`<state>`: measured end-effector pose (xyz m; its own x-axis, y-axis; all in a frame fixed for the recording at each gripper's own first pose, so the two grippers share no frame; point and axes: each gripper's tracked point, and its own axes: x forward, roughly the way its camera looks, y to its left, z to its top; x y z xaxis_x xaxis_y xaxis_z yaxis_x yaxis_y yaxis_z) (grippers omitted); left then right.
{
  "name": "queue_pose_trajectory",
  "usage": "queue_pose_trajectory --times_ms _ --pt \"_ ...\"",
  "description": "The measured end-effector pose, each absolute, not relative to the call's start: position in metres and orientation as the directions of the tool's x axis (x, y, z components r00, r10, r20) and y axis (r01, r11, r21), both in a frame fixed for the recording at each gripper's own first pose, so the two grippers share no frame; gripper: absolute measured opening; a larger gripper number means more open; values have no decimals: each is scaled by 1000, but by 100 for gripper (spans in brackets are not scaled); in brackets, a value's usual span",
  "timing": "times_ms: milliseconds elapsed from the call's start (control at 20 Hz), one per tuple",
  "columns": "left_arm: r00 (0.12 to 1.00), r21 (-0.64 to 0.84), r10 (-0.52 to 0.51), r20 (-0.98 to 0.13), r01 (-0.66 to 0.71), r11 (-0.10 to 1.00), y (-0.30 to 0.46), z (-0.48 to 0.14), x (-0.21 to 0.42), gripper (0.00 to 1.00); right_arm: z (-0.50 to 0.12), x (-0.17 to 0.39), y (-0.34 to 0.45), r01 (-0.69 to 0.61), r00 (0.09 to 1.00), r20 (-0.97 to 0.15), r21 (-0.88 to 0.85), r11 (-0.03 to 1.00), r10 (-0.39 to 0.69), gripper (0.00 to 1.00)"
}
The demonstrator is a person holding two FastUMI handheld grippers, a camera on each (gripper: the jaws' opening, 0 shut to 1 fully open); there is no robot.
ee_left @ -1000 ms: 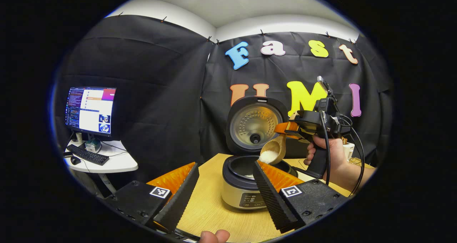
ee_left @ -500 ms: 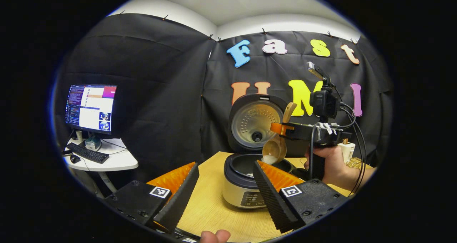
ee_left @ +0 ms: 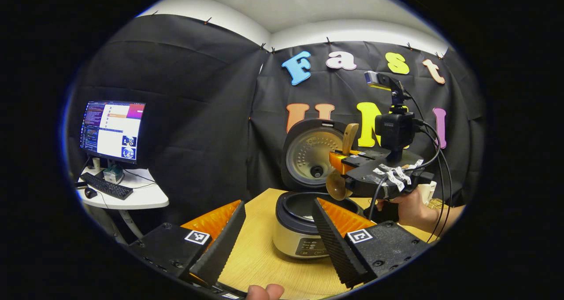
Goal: Close the left gripper, press the button to open the rice cooker; take a wooden spoon from the chopstick holder with the right hand, scoop a spoonful of rice and pour it into the rice cooker, then put the wooden spoon back into the chopstick holder.
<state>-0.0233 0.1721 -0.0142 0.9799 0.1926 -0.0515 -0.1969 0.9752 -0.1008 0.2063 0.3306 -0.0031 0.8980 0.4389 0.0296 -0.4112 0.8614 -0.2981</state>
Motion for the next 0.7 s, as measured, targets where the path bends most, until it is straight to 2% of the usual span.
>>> queue_pose_trajectory --times_ms 300,700 --pt "981 -102 188 -52 -193 976 171 -13 -24 97 -9 211 329 -411 895 7 -380 829 446 0" --pt "981 -115 187 -49 -192 975 169 -11 -24 97 -16 217 316 -479 878 -81 -99 872 473 0"
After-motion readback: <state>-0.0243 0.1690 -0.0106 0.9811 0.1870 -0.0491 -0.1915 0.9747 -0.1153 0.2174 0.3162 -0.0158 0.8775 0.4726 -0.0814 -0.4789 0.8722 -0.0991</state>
